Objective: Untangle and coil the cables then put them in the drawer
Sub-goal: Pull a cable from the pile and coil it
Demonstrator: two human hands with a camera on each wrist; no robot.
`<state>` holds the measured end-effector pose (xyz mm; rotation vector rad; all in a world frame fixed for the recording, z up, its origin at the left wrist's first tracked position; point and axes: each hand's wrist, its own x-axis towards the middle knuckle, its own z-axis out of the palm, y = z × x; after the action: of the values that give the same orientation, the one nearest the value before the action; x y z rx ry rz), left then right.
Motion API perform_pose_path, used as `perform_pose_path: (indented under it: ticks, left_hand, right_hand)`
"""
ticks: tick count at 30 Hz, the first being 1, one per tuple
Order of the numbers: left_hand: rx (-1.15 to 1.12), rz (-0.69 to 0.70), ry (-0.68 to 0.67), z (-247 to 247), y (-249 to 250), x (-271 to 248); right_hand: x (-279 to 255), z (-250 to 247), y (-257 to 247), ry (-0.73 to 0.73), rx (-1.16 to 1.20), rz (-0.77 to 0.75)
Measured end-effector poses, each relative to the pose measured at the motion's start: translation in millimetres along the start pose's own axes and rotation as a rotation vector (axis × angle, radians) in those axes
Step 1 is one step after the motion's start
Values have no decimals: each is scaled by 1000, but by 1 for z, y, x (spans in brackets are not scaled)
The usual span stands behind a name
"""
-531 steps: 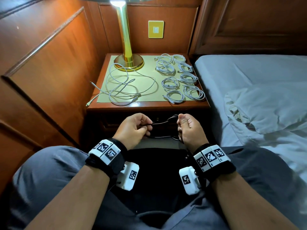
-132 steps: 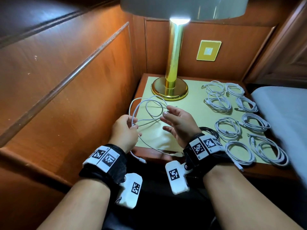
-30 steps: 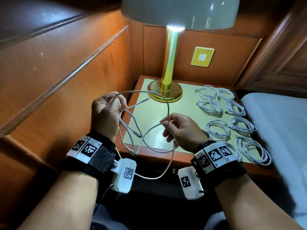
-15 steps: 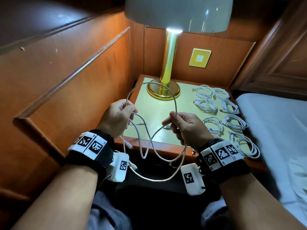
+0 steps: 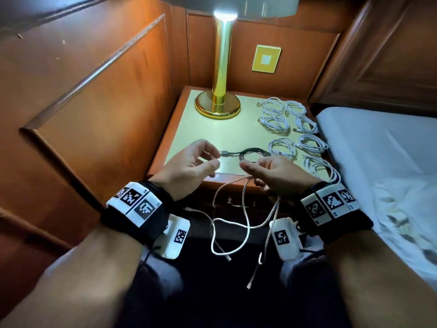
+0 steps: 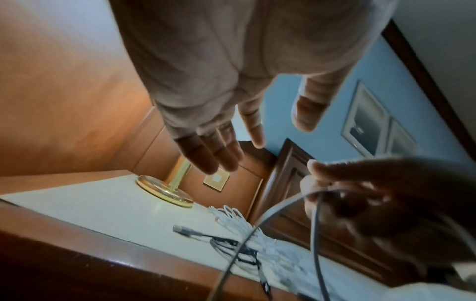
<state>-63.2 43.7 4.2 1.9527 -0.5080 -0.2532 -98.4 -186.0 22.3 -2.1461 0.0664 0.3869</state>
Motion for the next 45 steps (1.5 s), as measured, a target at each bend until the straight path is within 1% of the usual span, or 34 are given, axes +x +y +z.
perform_pose_path:
  ticks: [2, 6, 8, 10, 12, 14, 15, 17, 19, 21, 22, 23, 27, 30, 32, 33, 34, 36, 39, 41, 43, 45]
  left_hand:
    - [118, 47, -3, 11, -1, 2]
    - [153, 25, -117, 28, -1, 1]
    - [191, 40, -125, 32, 1, 1]
    - [241, 62, -70, 29, 3, 3]
    - [233, 52, 50, 21, 5, 6]
    - [139, -11, 263, 8, 1, 10]
    - [61, -53, 382, 0, 0, 11]
    - [-101, -115, 568, -18, -5, 10]
    - [-296, -174, 677, -30, -9, 9]
    - [-466, -151, 732, -33, -12, 10]
    - [-491, -122, 747, -31, -12, 11]
    - [-499, -89, 737, -28, -10, 11]
    - [-601, 38, 624, -18, 3, 11]
    - [-657, 56, 653, -12, 7, 13]
    - [-689, 61, 662, -4, 11, 12]
    - [-728, 62, 652, -1, 14, 12]
    - [-770, 69, 636, 3, 17, 12]
    - [-828, 108, 604, 8, 26, 10]
    - [-872, 170, 574, 7, 35, 10]
    - [-929, 172, 554, 3, 38, 11]
    - [-1033, 156, 517, -2, 40, 12]
    - [-1140, 146, 463, -5, 38, 14]
  right_hand:
    - [-3, 2, 4, -1, 91, -27]
    - [-8, 7, 7, -15, 280, -137]
    - [-11, 8, 7, 17, 282, -177]
    - [-13, 6, 7, 86, 263, -174]
    - [-11, -1, 13, 213, 278, -106]
    - [-6, -11, 22, 344, 258, -41]
    - [-3, -17, 27, 382, 207, -16]
    - [-1, -27, 36, 381, 84, 25]
    - [-2, -32, 40, 351, -23, 35]
    - [-4, -32, 42, 359, -108, 26]
    - [-5, -31, 42, 369, -122, 28]
    - [-6, -31, 42, 380, -121, 33]
    - [-5, -25, 36, 409, -176, 8]
    - [-2, -14, 32, 424, -208, -38]
    - [1, -4, 27, 379, -130, -106]
    - [0, 2, 23, 316, -79, -138]
    - [-1, 10, 19, 245, -62, -170]
    - [-1, 26, 13, 170, -95, -253]
    - [-2, 46, 5, 47, -53, -267]
    - [-4, 54, 0, -38, -42, -294]
    - [-5, 56, 0, -151, -52, -329]
    - [0, 60, 4, -234, -76, -325]
